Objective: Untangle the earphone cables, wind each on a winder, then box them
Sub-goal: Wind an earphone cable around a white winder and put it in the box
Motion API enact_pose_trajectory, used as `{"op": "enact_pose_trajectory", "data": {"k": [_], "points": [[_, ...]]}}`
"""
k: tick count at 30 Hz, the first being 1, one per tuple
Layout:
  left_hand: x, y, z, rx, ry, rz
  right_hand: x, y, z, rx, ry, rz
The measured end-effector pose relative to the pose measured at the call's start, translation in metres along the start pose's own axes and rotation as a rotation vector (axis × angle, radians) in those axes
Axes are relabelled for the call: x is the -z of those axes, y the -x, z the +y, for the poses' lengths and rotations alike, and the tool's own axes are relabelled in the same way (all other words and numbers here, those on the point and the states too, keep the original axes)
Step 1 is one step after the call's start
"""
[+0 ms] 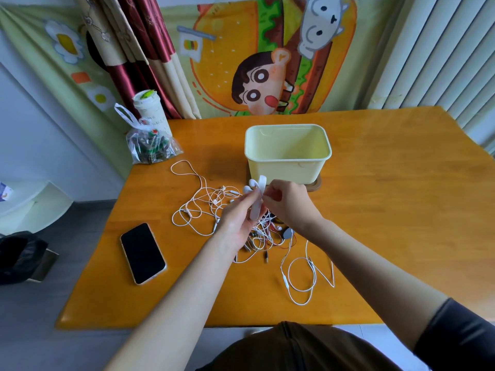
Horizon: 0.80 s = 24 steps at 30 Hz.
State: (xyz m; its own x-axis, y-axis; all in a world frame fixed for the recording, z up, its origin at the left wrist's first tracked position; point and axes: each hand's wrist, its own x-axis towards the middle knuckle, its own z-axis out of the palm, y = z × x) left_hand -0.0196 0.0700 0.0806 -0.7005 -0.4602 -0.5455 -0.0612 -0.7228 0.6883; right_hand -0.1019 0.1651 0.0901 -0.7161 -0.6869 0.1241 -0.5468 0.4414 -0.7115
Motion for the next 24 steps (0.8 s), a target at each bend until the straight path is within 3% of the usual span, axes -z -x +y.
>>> {"op": "enact_pose_trajectory", "data": {"k": [24], "points": [[-0.007, 0.001, 0.004, -0.059, -0.072, 0.059, -0.004, 0.0, -0.015, -0.114, -0.139, 0.059]]}}
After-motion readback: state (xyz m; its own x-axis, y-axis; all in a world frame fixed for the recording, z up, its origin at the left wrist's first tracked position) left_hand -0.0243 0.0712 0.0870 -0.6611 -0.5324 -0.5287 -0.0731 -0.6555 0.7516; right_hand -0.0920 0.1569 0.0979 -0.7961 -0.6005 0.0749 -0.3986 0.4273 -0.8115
